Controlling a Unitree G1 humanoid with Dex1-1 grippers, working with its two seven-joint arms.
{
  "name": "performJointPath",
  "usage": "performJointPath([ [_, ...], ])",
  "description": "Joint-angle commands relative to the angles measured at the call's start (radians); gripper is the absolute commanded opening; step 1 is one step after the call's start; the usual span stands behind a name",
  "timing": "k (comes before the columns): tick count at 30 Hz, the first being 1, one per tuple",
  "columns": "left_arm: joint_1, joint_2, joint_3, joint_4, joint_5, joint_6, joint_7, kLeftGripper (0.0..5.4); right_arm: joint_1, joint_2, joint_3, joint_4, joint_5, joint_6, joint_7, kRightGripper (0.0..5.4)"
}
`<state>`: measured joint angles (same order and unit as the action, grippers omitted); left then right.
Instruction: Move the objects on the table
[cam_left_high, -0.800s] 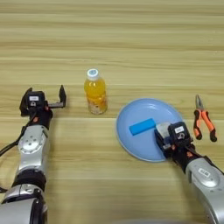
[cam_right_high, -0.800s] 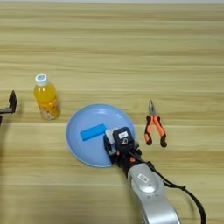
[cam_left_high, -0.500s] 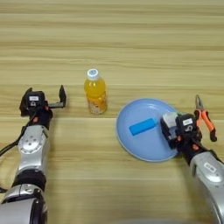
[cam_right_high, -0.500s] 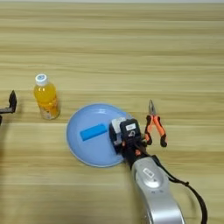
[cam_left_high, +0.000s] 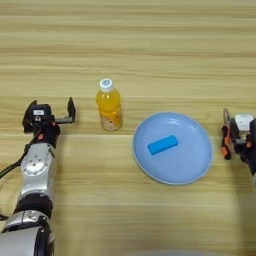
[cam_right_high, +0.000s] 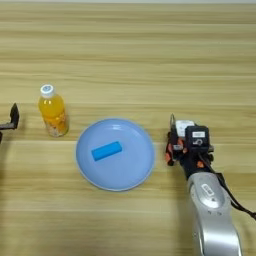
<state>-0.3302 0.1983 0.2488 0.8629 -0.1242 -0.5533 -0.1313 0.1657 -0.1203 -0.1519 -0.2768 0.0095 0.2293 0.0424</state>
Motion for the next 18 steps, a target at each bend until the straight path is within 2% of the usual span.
performJointPath([
  [1, 0.002, 0.000, -0.001, 0.000, 0.000, 0.002, 0.005, 5.40, -0.019, -0.019, -0.059, 0.049, 0.015, -0.023, -0.020, 2.48],
  [9, 0.001, 0.003, 0.000, 0.002, -0.002, 0.003, 0.001, 5.40, -0.049, -0.048, -0.157, 0.166, 0.029, -0.044, -0.060, 2.48],
  [18, -0.005, 0.008, 0.002, 0.007, -0.003, 0.003, -0.001, 5.40, -0.098, -0.062, -0.165, 0.330, 0.033, -0.085, -0.057, 2.48],
])
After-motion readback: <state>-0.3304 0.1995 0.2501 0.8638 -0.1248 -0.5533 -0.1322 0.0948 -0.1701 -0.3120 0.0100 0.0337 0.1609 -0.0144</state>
